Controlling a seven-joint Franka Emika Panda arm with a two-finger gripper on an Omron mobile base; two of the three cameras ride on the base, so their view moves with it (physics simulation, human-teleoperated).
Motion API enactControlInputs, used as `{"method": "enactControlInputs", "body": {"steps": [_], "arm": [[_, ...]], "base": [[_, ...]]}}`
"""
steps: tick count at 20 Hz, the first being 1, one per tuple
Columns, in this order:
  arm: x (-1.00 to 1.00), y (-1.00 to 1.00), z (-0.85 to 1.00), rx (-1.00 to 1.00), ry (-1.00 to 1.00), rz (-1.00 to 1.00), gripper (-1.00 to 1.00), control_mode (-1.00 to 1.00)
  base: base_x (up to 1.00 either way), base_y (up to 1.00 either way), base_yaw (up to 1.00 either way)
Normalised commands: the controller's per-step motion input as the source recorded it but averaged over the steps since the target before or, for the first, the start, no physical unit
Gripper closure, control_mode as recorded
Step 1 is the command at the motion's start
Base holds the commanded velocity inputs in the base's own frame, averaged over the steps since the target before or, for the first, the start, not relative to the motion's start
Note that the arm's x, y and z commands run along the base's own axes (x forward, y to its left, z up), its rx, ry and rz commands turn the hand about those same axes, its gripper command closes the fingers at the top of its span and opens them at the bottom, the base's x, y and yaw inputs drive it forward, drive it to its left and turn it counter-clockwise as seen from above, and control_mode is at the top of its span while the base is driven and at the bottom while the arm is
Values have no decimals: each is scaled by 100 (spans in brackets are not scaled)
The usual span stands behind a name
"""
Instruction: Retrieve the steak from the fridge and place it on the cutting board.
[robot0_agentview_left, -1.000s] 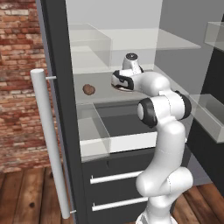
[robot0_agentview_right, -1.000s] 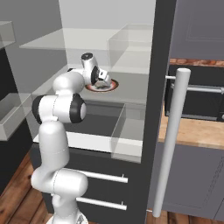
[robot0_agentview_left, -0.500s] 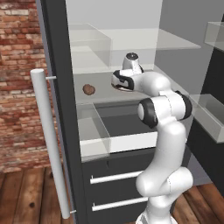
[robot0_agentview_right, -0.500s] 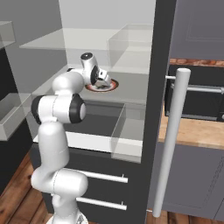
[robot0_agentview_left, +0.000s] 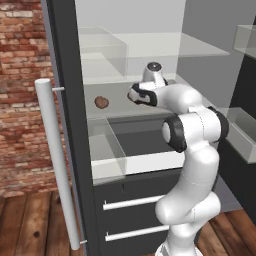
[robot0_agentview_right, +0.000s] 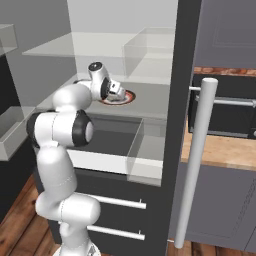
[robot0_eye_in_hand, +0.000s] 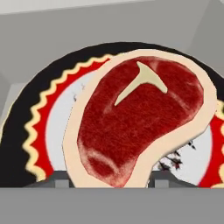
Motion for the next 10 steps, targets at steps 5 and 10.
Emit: {"method": "enactControlInputs", "body": {"steps": [5,10], "arm": [[-57,0,4,0,-2,0,100,-100],[-61,0,25,0,-1,0,100,-100]], "base": [[0,0,0],[0,0,0]]}}
